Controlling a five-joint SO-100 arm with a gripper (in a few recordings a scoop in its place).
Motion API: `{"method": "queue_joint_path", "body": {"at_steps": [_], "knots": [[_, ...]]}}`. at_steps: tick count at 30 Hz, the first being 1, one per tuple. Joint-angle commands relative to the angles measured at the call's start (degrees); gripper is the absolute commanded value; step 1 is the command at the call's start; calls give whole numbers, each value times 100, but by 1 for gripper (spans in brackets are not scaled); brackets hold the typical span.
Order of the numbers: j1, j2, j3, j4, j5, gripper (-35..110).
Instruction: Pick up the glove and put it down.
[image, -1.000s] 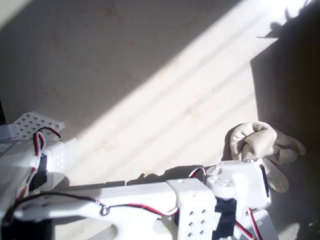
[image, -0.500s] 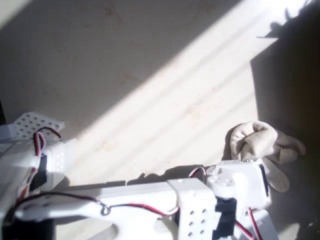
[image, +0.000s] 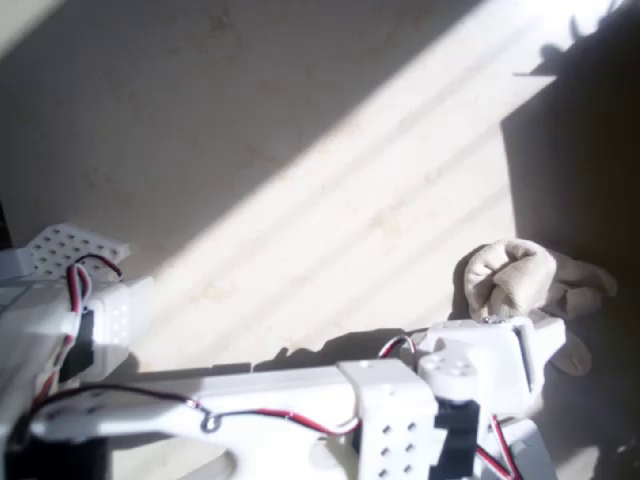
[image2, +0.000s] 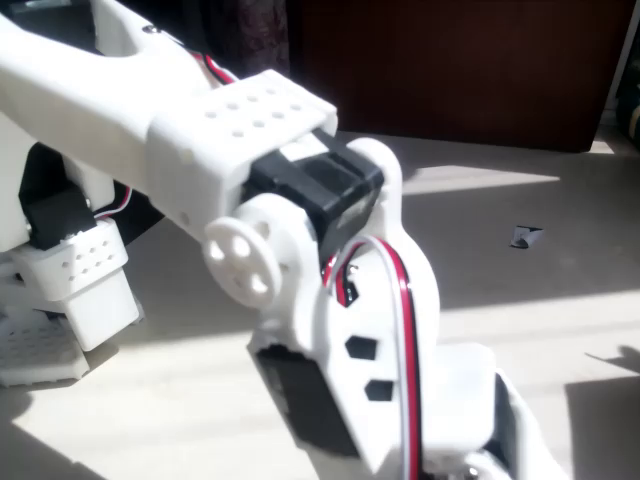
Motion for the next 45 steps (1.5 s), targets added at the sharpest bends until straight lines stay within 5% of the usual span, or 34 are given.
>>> {"method": "queue_joint_path", "body": {"at_steps": [1, 25, 45], "knots": [[-26, 141, -255, 70, 18, 33], [-2452, 756, -255, 255, 861, 33], [-2628, 431, -185, 255, 853, 32]]}}
